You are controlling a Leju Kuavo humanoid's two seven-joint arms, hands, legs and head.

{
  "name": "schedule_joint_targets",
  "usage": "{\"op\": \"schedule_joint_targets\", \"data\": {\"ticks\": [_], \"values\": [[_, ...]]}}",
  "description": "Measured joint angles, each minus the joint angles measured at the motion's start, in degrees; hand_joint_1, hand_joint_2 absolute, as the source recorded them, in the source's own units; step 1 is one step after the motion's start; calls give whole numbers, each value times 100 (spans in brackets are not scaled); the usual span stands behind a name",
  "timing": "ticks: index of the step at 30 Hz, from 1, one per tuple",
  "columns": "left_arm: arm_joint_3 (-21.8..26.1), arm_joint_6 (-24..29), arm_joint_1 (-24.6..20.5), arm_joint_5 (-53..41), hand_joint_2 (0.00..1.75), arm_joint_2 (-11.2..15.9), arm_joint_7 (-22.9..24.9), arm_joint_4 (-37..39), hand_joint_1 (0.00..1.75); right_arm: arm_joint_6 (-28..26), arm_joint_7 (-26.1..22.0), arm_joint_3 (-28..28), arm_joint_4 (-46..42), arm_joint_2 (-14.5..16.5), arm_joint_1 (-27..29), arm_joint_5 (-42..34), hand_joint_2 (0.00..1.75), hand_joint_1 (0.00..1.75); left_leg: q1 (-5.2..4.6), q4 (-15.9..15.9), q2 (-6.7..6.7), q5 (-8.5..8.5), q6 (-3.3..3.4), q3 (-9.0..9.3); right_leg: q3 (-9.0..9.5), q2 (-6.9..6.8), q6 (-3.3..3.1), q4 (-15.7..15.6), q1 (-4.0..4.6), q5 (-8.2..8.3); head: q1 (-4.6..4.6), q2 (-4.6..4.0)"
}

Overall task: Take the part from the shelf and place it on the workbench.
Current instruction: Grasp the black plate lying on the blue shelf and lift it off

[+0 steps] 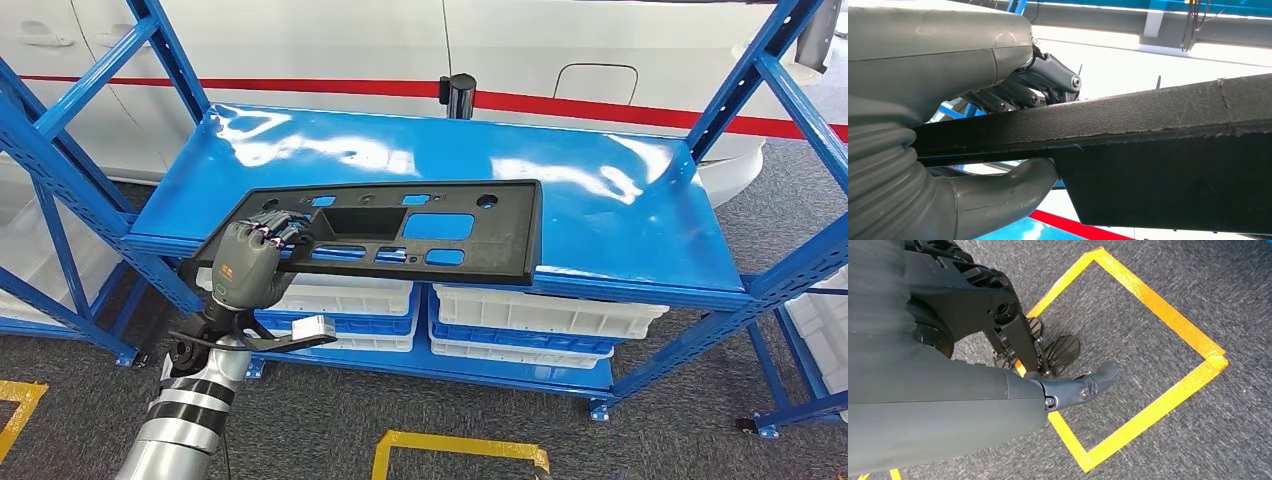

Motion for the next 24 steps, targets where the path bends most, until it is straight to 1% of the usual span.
{"op": "schedule_joint_targets", "data": {"ticks": [4,7,8,10,11,12,14,15,16,17,18,19,20,21,22,23,24], "values": [[0,0,1,-28,175,0,-14,0,175,0,0,2,0,3,-1,0,175,0,-17,9,-1,-3,5,-3,0,0,10,-3,-17,6,-1,0],[0,0,0,-46,175,0,-16,0,175,0,0,1,1,7,-1,0,175,0,-37,15,-1,1,25,-6,0,1,32,-9,-39,19,-1,0],[0,0,-1,-49,175,0,-16,-1,175,0,0,0,1,9,-2,0,175,0,-43,10,-1,10,41,-9,1,2,48,-18,-45,30,-2,0],[-1,0,-5,-54,175,-5,-16,-11,175,0,1,1,1,5,-8,0,175,0,-13,-54,9,67,101,17,-25,3,83,-11,-28,25,-3,0],[-2,0,-10,-54,175,-11,-16,-19,175,0,1,1,0,3,-13,0,175,0,14,-91,18,103,138,35,-94,-1,88,99,-17,-31,4,0],[-3,0,-11,-54,175,-19,-16,-26,175,0,1,2,0,1,-19,0,175,0,43,-123,28,134,167,49,-223,-6,84,331,-11,-129,17,0],[-4,-1,0,-52,175,-33,-16,-30,175,0,3,2,1,1,-23,0,175,0,63,-133,44,157,191,41,-640,-16,75,1115,-36,-393,40,0],[-4,-1,12,-52,175,-37,-16,-29,175,0,5,1,2,2,-20,0,175,0,64,-132,49,156,189,34,-838,-18,89,1467,-53,-476,44,0],[-4,-2,22,-52,175,-39,-16,-28,175,0,7,1,2,1,-16,0,175,0,66,-131,52,153,183,36,-961,-22,123,1647,-69,-481,43,0],[-4,-2,27,-52,175,-42,-16,-27,175,0,8,0,2,-2,-13,0,175,0,72,-129,51,144,170,46,-960,-27,177,1572,-82,-382,44,0],[-4,-2,29,-52,175,-45,-16,-27,175,0,9,-1,2,-6,-12,0,175,0,80,-127,47,129,148,64,-844,-36,240,1263,-93,-202,44,0],[-5,-2,29,-52,175,-49,-16,-27,175,1,9,-1,2,-11,-13,0,175,0,86,-125,43,106,116,83,-660,-54,295,811,-102,5,47,0],[-5,-2,25,-51,175,-52,-16,-28,175,2,9,-1,3,-13,-18,0,175,0,76,-116,39,80,78,87,-465,-68,313,398,-97,155,51,0],[-7,-2,21,-48,175,-55,-17,-30,175,3,9,-1,4,-14,-25,0,175,0,65,-104,37,61,43,76,-335,-76,293,114,-91,241,50,0],[-9,-3,18,-42,175,-58,-19,-30,175,4,11,-1,6,-13,-30,1,175,0,52,-95,37,48,13,57,-275,-76,255,-21,-80,259,48,0],[-10,-3,16,-32,175,-61,-25,-30,175,4,14,-1,8,-11,-35,1,175,0,45,-89,38,43,-14,37,-266,-66,202,-30,-66,238,47,0],[-12,-4,17,-22,175,-64,-33,-30,175,4,16,-1,8,-10,-36,2,175,0,51,-87,39,34,-41,31,-280,-58,155,-28,-77,236,43,0]]}}
